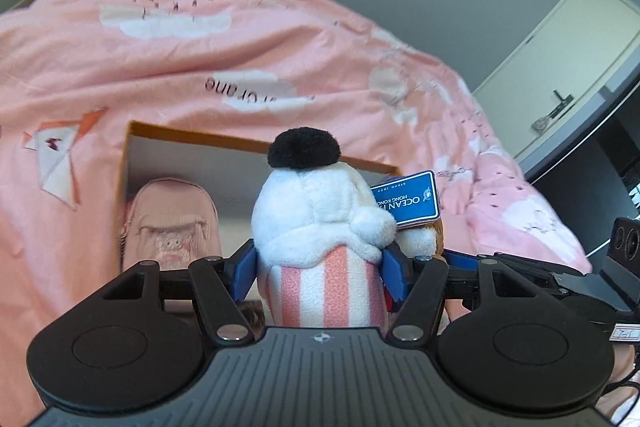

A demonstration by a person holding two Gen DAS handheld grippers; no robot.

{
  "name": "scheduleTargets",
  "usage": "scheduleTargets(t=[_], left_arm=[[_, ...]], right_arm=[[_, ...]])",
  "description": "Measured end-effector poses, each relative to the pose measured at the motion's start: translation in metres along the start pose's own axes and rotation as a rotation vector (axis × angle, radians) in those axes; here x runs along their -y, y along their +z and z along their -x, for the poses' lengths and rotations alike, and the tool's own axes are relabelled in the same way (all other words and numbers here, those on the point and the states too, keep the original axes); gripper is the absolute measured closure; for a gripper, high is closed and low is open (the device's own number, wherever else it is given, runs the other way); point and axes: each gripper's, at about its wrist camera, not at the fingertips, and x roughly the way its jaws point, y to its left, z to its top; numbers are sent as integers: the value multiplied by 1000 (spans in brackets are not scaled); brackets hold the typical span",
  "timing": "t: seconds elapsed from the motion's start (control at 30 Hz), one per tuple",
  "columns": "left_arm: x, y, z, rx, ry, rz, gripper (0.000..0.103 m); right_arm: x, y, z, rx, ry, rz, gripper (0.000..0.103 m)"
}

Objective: Organize objects
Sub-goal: 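Lower the white striped plush into the box and open the left gripper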

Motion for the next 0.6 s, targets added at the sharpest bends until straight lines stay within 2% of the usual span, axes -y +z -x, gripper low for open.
scheduleTargets(t=[0.27,0.43,0.6], left_arm=[[-10,3,-59,-56,82,-42,31],[-14,0,-79,-76,163,-87,31],[-16,-2,-87,-90,169,-132,29]], right_arm=[[39,12,-72,-109,-49,-106,62],[48,13,-103,-162,-37,-139,62],[55,11,-123,-197,-42,-177,62]])
